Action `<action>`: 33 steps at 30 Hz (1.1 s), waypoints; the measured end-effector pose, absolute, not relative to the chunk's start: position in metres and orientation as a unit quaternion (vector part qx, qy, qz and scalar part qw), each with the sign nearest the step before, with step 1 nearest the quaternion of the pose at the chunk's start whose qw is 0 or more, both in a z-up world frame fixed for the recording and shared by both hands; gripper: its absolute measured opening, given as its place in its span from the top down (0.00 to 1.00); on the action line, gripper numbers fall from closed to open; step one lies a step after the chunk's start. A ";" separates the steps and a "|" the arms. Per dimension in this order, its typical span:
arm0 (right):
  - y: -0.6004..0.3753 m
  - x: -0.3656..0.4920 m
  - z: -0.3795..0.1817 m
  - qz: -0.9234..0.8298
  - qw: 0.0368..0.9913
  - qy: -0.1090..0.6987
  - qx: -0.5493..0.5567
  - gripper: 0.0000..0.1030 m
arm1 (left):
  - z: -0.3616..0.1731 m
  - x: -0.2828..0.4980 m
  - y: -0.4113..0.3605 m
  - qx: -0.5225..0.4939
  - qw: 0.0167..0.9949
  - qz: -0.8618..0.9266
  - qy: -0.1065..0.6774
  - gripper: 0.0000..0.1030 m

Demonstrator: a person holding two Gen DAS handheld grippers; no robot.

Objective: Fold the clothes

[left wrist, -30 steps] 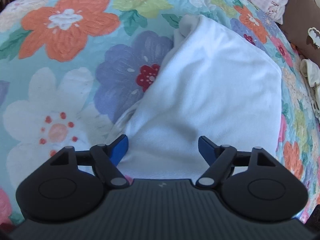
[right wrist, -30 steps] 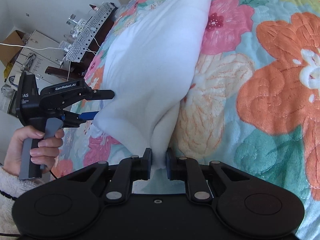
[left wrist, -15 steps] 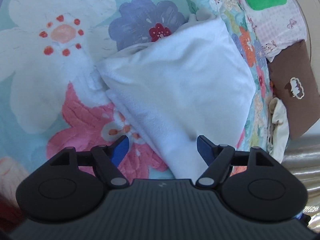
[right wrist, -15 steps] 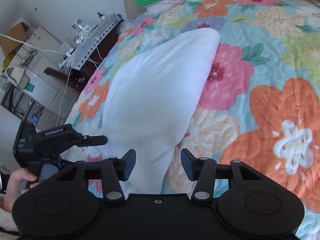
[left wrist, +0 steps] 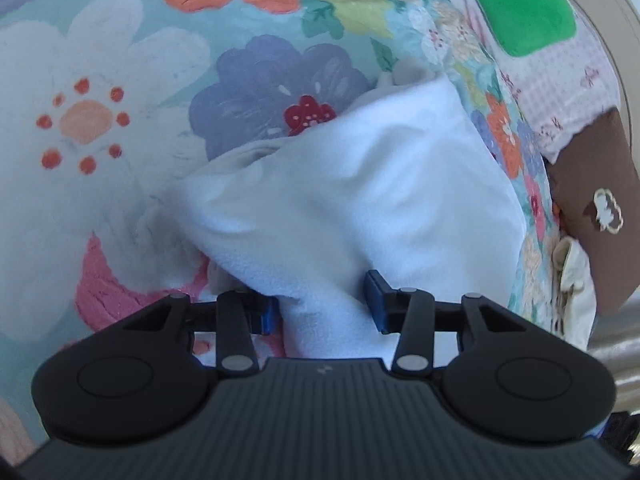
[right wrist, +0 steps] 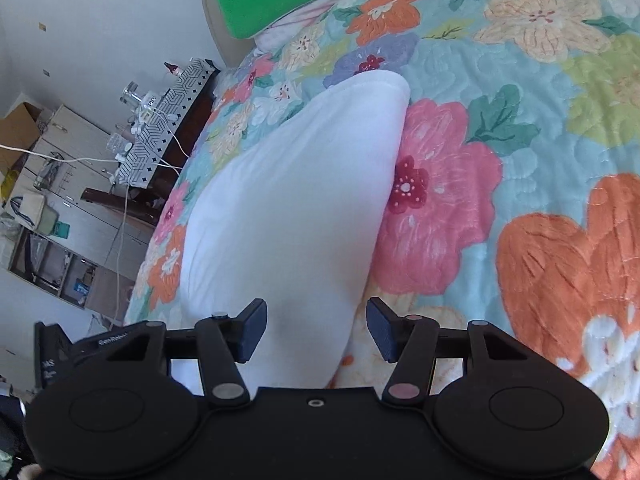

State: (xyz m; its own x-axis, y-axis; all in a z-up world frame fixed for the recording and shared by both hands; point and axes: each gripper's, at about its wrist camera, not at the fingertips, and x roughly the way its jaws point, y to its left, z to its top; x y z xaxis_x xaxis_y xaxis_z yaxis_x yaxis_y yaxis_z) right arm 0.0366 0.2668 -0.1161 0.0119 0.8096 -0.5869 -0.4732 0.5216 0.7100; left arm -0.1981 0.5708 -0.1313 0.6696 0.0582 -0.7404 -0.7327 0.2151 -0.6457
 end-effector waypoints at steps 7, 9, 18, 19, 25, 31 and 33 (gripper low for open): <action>0.275 0.038 -0.129 0.430 0.719 0.526 0.146 0.32 | -0.148 -0.209 0.578 -0.638 0.684 0.267 0.231 0.61; 0.278 0.032 -0.132 0.439 0.714 0.526 0.145 0.32 | -0.149 -0.209 0.579 -0.639 0.684 0.265 0.230 0.67; 0.336 0.067 -0.130 0.446 0.707 0.533 0.131 0.21 | -0.130 -0.185 0.572 -0.539 0.742 0.274 0.290 0.69; 0.342 0.068 -0.129 0.450 0.711 0.527 0.120 0.21 | -0.128 -0.184 0.571 -0.530 0.748 0.273 0.291 0.69; 0.339 0.045 -0.100 0.494 0.753 0.432 0.045 0.64 | -0.120 -0.179 0.568 -0.509 0.779 0.231 0.283 0.72; 0.305 0.015 -0.044 0.503 0.794 0.342 0.016 0.68 | -0.091 -0.165 0.548 -0.469 0.826 0.154 0.271 0.72; 0.286 0.004 -0.026 0.493 0.810 0.316 0.003 0.68 | -0.077 -0.160 0.535 -0.448 0.839 0.129 0.280 0.71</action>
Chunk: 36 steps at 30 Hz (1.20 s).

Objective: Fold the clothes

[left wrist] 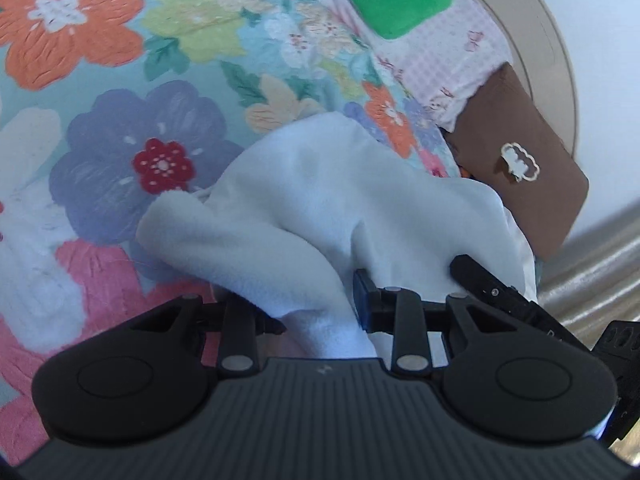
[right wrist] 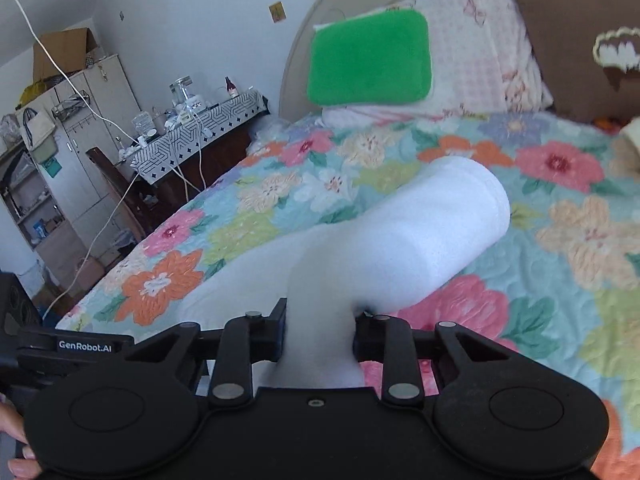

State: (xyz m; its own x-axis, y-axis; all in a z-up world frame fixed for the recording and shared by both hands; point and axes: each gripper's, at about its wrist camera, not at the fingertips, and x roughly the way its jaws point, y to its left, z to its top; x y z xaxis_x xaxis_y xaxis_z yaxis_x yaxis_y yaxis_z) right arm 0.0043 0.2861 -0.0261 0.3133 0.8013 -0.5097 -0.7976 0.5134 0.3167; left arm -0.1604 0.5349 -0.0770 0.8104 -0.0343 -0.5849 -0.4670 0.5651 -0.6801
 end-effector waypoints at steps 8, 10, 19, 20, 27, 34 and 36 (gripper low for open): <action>0.218 0.028 -0.068 0.399 0.818 0.414 0.018 0.68 | -0.113 -0.138 0.514 -0.457 0.774 0.125 0.419 0.60; 0.207 0.035 -0.085 0.388 0.809 0.438 0.056 0.67 | -0.113 -0.137 0.513 -0.455 0.774 0.122 0.423 0.54; 0.209 0.052 -0.094 0.398 0.777 0.471 0.125 0.53 | -0.130 -0.140 0.516 -0.506 0.748 0.087 0.420 0.36; 0.212 0.056 -0.097 0.396 0.778 0.475 0.114 0.46 | -0.131 -0.137 0.516 -0.505 0.752 0.089 0.414 0.36; 0.230 0.083 -0.117 0.385 0.774 0.486 0.125 0.34 | -0.139 -0.128 0.523 -0.542 0.746 0.102 0.373 0.52; 0.252 0.016 -0.068 0.452 0.826 0.329 -0.076 0.66 | -0.114 -0.120 0.506 -0.459 0.800 0.070 0.381 0.75; 0.254 0.003 -0.055 0.461 0.830 0.299 -0.100 0.67 | -0.104 -0.118 0.501 -0.442 0.814 0.056 0.372 0.75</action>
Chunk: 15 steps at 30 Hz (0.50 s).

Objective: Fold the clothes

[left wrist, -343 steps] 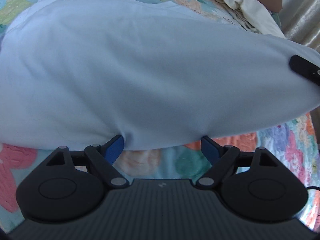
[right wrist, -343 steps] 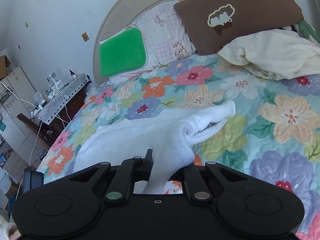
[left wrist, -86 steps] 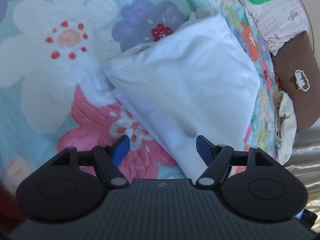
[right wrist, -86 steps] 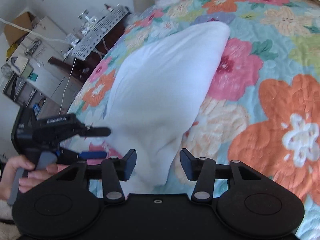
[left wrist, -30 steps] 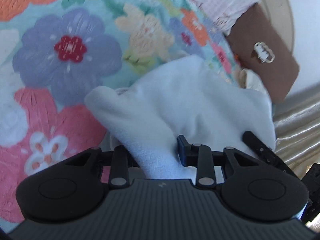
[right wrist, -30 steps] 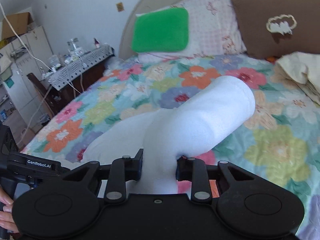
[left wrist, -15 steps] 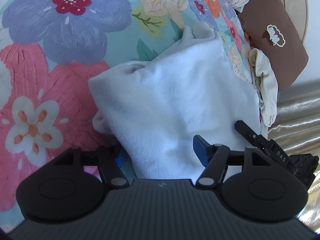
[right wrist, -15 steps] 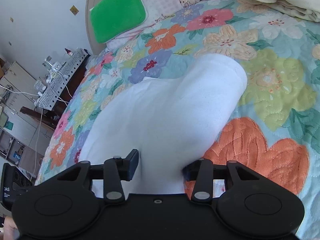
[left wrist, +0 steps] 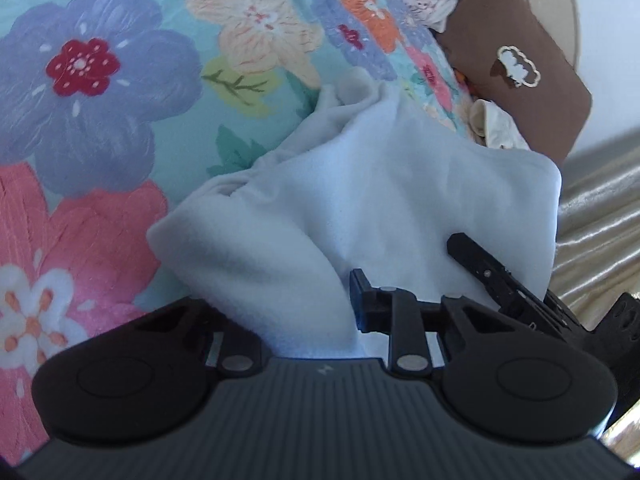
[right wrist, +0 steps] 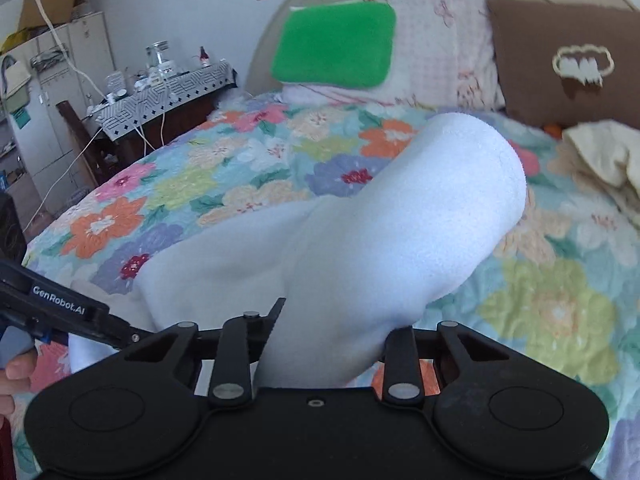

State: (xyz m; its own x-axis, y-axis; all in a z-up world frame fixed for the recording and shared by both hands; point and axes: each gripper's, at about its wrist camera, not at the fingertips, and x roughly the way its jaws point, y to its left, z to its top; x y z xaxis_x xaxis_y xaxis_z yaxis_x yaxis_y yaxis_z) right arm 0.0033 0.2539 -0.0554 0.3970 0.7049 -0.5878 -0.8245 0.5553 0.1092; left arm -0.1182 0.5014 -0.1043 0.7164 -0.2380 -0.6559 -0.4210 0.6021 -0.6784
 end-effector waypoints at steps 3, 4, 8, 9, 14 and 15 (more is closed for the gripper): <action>0.257 -0.007 -0.043 0.466 0.831 0.279 -0.124 0.67 | -0.095 -0.118 0.495 -0.428 0.825 0.039 0.366 0.75; 0.257 -0.006 -0.043 0.466 0.829 0.284 -0.123 0.67 | -0.095 -0.119 0.494 -0.425 0.825 0.039 0.371 0.75; 0.254 0.000 -0.054 0.451 0.826 0.318 -0.116 0.67 | -0.111 -0.120 0.497 -0.438 0.802 0.057 0.402 0.74; 0.253 0.001 -0.057 0.445 0.827 0.325 -0.113 0.67 | -0.114 -0.119 0.498 -0.439 0.797 0.061 0.409 0.72; 0.245 0.005 -0.061 0.448 0.822 0.337 -0.099 0.66 | -0.119 -0.116 0.492 -0.425 0.796 0.061 0.427 0.64; 0.246 0.005 -0.061 0.449 0.822 0.337 -0.099 0.66 | -0.119 -0.117 0.489 -0.419 0.799 0.058 0.428 0.64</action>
